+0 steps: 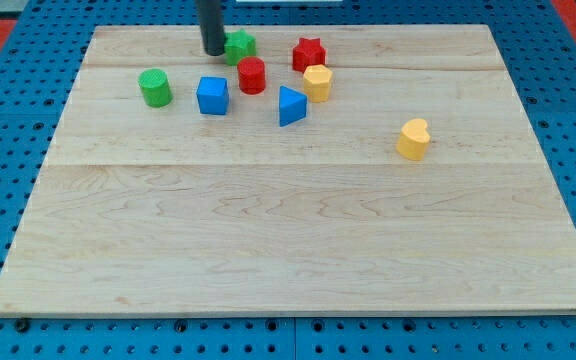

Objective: Push the green circle to the left of the red circle

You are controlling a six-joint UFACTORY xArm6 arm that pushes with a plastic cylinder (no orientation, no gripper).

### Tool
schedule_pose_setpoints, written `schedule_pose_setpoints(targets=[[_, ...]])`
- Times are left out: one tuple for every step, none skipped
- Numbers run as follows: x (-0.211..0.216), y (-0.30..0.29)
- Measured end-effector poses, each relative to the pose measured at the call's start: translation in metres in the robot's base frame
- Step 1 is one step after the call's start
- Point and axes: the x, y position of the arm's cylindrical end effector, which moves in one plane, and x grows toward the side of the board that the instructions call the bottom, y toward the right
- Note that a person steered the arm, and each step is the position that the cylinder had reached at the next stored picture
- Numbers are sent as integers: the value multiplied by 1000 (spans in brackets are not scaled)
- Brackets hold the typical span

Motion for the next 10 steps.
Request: schedule_pose_setpoints(targets=[[8,-89],[75,-118],[112,-103],[103,-49],[73,-57],[103,-72],[98,-145],[61,-145],[42,-93],[80,-108]])
